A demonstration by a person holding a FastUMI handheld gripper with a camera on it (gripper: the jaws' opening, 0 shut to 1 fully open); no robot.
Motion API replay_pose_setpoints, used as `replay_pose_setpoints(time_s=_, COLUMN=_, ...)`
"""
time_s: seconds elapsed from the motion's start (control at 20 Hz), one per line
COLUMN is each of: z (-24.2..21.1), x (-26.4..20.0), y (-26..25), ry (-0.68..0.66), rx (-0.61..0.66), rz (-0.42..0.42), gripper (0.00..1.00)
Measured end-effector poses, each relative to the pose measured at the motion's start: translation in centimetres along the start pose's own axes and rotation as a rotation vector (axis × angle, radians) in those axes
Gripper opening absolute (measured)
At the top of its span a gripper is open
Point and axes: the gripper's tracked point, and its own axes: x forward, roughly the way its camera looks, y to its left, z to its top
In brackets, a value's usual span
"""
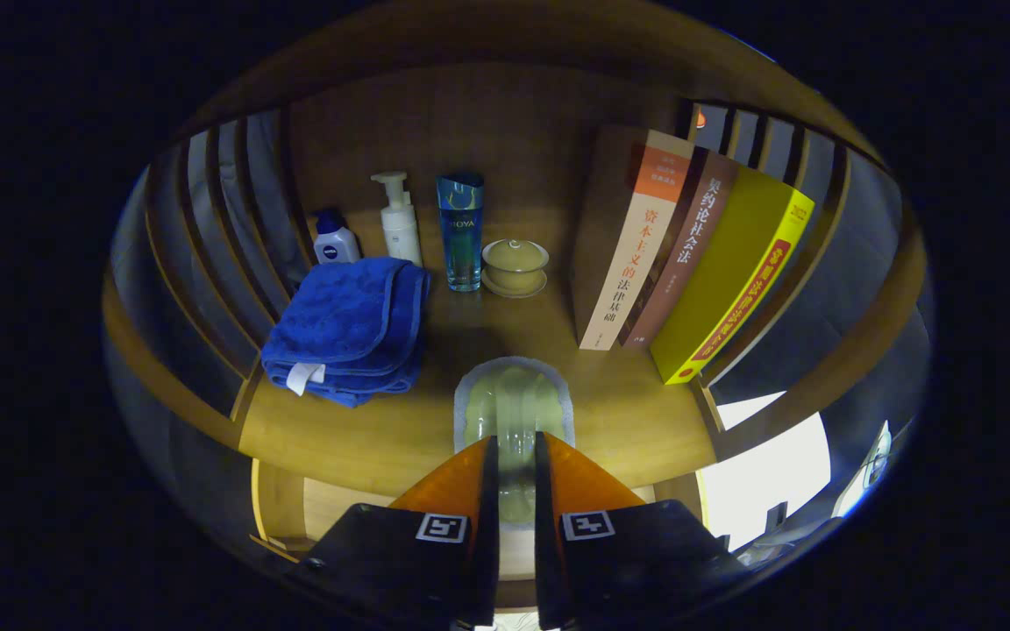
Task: Pull open the drawer, take out the items inside it, and place them on the countertop above the cabinet.
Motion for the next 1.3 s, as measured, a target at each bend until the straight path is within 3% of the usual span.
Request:
replay_pose_setpoints(time_s=0.55, z=0.2, x=7.3, y=1.8, ry=0.029, rx=0.013, rz=0.016, gripper=0.26)
replay_pose_setpoints(time_s=0.9, z=0.9, x=7.8, y=1.4, ry=-0.013, rx=0.017, rz=-0.003, gripper=0.31)
replay_pose_setpoints(time_s=1.0, z=1.4, x=6.7, y=1.4, ry=-0.045, rx=0.018, rz=-0.012, gripper=0.37)
replay_pose_setpoints(time_s=1.25, z=2.0, x=3.1, y=1.1, ry=-0.156, rx=0.045, rz=-0.034, gripper=0.96)
replay_pose_setpoints(time_s=1.3, z=2.1, x=2.3, y=1.3, ry=-0.186, rx=0.041, rz=-0.033, gripper=0.97)
